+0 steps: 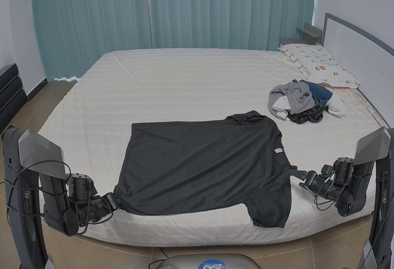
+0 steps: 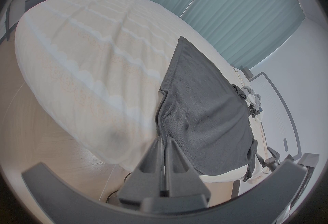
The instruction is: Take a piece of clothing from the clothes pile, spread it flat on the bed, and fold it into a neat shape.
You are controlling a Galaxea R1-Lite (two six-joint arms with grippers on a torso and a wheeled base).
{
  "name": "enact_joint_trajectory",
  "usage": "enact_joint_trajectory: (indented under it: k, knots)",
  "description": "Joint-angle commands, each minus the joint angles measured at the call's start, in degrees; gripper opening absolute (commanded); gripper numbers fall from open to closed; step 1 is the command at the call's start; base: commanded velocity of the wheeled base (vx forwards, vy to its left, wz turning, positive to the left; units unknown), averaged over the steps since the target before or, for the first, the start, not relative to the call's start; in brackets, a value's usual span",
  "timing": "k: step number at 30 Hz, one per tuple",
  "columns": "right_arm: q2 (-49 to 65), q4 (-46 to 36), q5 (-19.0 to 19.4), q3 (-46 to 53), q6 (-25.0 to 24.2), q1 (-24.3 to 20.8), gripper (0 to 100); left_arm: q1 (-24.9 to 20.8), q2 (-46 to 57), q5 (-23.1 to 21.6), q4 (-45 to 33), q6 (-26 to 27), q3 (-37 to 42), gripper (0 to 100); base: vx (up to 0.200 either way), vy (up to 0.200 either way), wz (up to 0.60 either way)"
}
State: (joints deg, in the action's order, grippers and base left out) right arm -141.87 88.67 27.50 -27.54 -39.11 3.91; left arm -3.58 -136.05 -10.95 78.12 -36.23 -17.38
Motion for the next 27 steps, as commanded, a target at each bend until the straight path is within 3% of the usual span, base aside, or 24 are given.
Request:
enact_joint_trajectory:
  k: [1,5,21,27]
  knots:
    - [2.2,0.8,3.7,7.0,2.6,-2.8,100,0.0,-0.1,0.0,0.0,0.0,0.0,0,0.0,0.0,0.0]
    - [1.1,0.8,3.4,7.6,3.9,-4.5,100,0.0,-0.1,0.0,0.0,-0.1,0.0,0,0.0,0.0,0.0]
    - [-0.1,0.8,3.3,7.4,4.5,-4.4,100,0.0,-0.1,0.0,0.0,-0.1,-0.1,0,0.0,0.0,0.0]
    - [-1.4,0.8,3.3,7.0,6.8,-4.8,100,0.0,-0.1,0.0,0.0,-0.1,-0.1,0,0.0,0.0,0.0]
